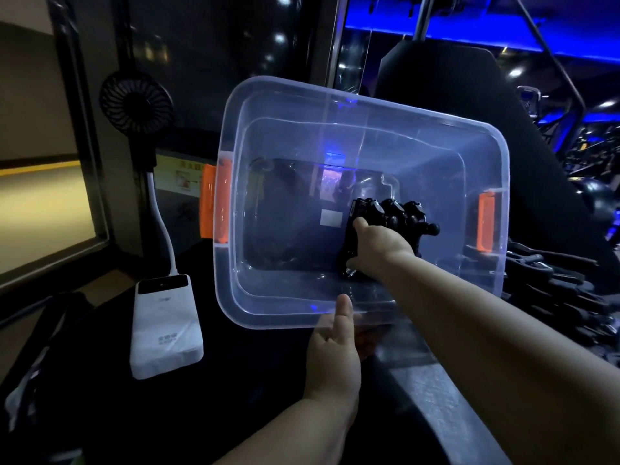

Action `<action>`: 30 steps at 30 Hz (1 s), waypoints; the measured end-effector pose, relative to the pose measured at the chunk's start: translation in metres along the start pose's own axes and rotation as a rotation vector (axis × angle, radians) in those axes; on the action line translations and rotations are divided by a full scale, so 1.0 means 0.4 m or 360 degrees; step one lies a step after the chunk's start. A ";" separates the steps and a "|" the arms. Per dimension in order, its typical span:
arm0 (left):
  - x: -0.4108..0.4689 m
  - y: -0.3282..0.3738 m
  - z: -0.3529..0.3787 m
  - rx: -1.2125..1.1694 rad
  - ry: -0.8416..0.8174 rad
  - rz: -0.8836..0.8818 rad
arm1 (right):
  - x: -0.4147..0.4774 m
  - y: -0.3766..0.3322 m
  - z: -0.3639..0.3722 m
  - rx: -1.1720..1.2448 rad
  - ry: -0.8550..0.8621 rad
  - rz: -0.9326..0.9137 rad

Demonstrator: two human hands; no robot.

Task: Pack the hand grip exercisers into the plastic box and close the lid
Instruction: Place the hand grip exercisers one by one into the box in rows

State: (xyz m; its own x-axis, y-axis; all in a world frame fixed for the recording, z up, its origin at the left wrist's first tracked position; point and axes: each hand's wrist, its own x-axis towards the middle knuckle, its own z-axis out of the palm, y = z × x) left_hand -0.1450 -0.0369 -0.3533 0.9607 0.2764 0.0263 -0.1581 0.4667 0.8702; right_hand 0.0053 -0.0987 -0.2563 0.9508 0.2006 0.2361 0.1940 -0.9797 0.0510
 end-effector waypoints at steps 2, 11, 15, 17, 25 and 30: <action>-0.001 0.004 0.001 -0.0015 -0.0008 0.0015 | 0.005 -0.001 0.000 -0.0061 0.0040 -0.0023; -0.002 0.003 0.004 -0.0072 -0.0024 -0.0010 | -0.003 0.005 0.001 -0.0585 0.0464 -0.0190; -0.005 0.004 0.005 -0.0077 -0.0013 -0.0007 | -0.003 0.008 0.006 -0.0813 0.0572 -0.0462; -0.005 0.005 0.003 -0.0061 -0.0021 -0.0001 | 0.004 0.011 0.015 -0.0898 0.0485 -0.0571; -0.008 0.009 0.000 -0.0034 -0.0054 -0.0007 | 0.030 0.010 0.027 -0.0905 0.0179 -0.0549; -0.006 0.008 -0.004 -0.0009 -0.0052 -0.0006 | 0.040 0.008 0.022 -0.1001 0.0140 -0.0571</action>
State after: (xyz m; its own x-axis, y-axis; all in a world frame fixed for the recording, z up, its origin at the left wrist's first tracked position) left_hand -0.1480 -0.0346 -0.3512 0.9682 0.2470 0.0394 -0.1559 0.4725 0.8674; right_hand 0.0234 -0.0986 -0.2611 0.8267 0.5345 0.1756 0.2896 -0.6719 0.6816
